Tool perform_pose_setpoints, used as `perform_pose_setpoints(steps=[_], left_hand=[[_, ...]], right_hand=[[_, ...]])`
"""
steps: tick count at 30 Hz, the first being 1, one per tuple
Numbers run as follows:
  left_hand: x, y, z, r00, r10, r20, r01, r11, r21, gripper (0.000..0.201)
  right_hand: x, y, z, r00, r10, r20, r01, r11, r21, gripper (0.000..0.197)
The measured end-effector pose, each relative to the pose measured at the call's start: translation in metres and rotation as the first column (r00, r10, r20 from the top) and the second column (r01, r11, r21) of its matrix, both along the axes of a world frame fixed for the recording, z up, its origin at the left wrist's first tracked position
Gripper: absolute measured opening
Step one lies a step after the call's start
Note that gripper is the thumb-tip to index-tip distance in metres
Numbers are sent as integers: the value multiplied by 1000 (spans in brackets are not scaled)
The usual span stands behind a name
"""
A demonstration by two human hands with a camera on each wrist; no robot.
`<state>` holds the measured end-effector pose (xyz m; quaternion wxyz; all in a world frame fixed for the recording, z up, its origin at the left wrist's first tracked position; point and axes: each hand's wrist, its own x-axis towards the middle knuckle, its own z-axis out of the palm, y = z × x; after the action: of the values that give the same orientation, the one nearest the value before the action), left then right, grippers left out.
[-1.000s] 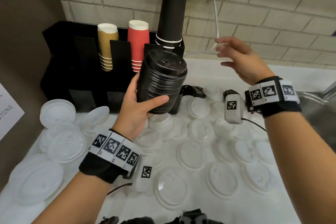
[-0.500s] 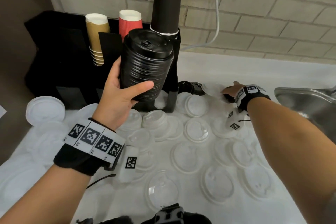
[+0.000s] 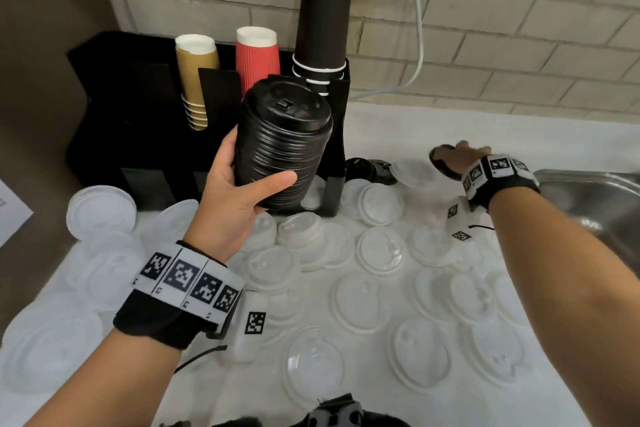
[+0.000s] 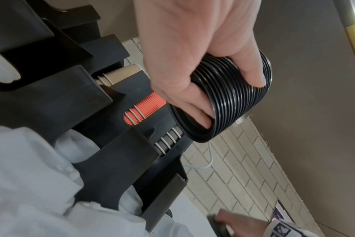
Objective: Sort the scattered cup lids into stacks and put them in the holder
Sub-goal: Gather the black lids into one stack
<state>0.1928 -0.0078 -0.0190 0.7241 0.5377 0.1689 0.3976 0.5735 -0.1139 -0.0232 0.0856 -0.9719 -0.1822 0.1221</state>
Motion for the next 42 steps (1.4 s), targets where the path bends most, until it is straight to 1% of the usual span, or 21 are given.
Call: perform_pose_setpoints(steps=[1,2,3,4,5,6,7,8,9,11,13,15,18,24,29,32,37,39,40,41,42], left_hand=[[0,-2,-1,1000,-7,4,7,1000,-7,87],[0,-4,-3,1000,-9,8,10,1000,-15,87],[0,-6,-5,1000,-11,8,11,1000,-22,86],[0,-8,-6,1000,-15,6,15,1000,-28,85],[1,-11,-8,1000,-22,4,22,999,-30,85],[0,-13,-9,1000,-28,2,28,999,-31,86],[0,-15,-11,999,-34,1,34,999,-32,87],[0,-17,-12,999,-40,-2,40,999,-33,89],[-1,-19,-13,999,-46,-5,46,998,-34,90],[-2,-22,-14,999,-49,-13,48,998,-31,91],[-3,-24,-14,999,-41,-25,41,999,-19,91],[-5,-25,-13,999,-32,-35,32,999,0,92],[-8,-28,-9,999,-8,-50,10,999,39,88],[-11,-32,-5,994,5,-108,12,987,162,86],[-11,-32,-4,991,-8,-132,30,986,166,89],[-11,-31,-5,992,-22,-127,42,987,153,88],[-7,-30,-11,993,-50,-103,58,996,71,87],[-6,-28,-12,995,-53,-82,56,998,39,86],[-5,-27,-12,996,-50,-68,52,998,23,88],[-5,-25,-12,998,-43,-52,43,999,7,90],[-6,-23,-12,999,-30,-35,30,1000,-6,91]], right_hand=[[-9,2,11,1000,15,-12,-14,996,89,79],[-19,5,22,997,57,-49,-45,976,212,77],[-31,7,32,986,132,-98,-88,928,361,69],[-45,8,42,959,238,-156,-120,834,539,55],[-62,6,51,908,360,-215,-115,706,698,38],[-80,5,60,846,475,-242,-97,584,806,26],[-97,3,70,785,576,-230,-101,485,869,24],[-113,0,80,727,661,-188,-136,406,904,28],[-129,-3,88,668,732,-134,-194,345,918,36],[-156,-12,102,565,824,-35,-326,263,908,52],[-177,-19,109,507,859,70,-473,209,856,58],[-192,-24,114,495,859,130,-584,218,782,58],[-207,-28,119,492,860,139,-657,261,708,58],[-218,-23,128,464,865,191,-767,285,575,56],[-220,-17,133,428,886,180,-817,293,497,57],[-221,-15,134,416,893,172,-823,289,489,57],[-224,-7,131,401,893,204,-843,273,463,56],[-223,-4,133,390,901,191,-853,275,444,58],[-220,-3,134,386,904,183,-846,268,461,58],[-215,-2,135,406,897,176,-818,270,509,56],[-207,0,135,456,873,174,-769,288,570,50]])
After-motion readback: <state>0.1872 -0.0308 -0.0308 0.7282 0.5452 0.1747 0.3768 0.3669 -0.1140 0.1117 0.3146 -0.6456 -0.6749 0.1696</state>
